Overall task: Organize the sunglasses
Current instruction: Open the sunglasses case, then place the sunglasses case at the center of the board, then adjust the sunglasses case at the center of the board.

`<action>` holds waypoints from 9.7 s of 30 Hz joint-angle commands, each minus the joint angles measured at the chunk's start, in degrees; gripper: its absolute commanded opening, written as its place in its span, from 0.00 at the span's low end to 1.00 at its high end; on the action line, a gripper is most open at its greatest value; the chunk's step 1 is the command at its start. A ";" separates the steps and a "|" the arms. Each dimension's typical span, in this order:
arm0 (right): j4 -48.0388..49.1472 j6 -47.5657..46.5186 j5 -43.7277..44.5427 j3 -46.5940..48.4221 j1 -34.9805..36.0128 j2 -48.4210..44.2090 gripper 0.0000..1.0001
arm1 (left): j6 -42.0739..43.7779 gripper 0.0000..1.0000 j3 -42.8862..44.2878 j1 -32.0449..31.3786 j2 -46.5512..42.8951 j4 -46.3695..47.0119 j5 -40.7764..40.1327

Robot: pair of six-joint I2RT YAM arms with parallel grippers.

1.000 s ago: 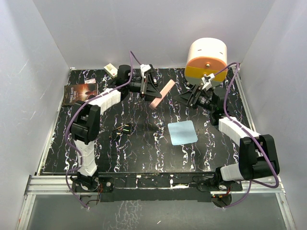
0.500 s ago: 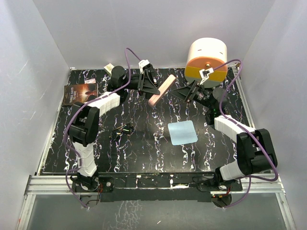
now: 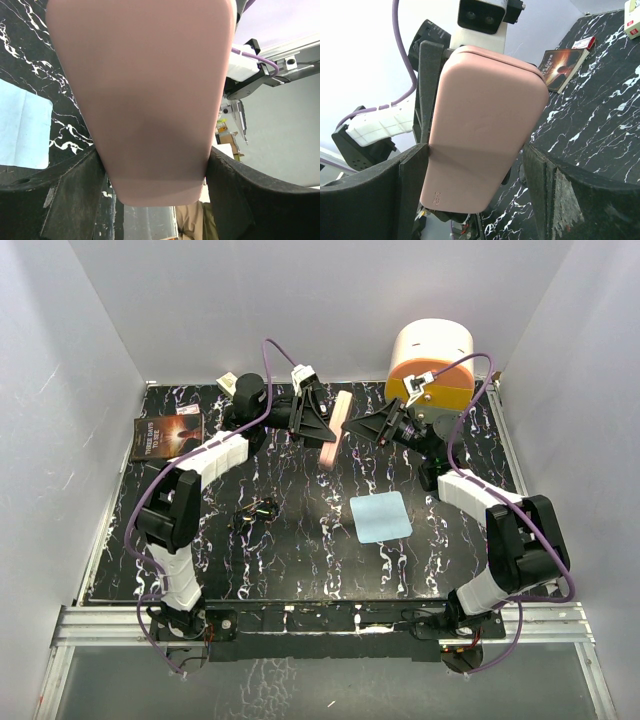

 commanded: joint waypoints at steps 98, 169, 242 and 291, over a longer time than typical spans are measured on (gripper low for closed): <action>16.46 8.64 -5.87 -2.60 1.35 7.83 0.08 | -18.91 0.00 1.91 2.61 -11.03 22.31 -0.90; -6.07 22.24 22.38 0.72 4.17 23.43 0.08 | 57.07 0.00 20.58 10.30 -20.13 -63.98 -24.26; -31.87 25.51 42.57 19.05 17.48 30.10 0.43 | 57.32 0.00 18.67 10.21 -25.16 -68.28 -29.20; -42.62 5.19 38.79 32.46 13.71 36.44 0.08 | 62.23 0.00 21.53 10.25 -25.50 -72.14 -34.94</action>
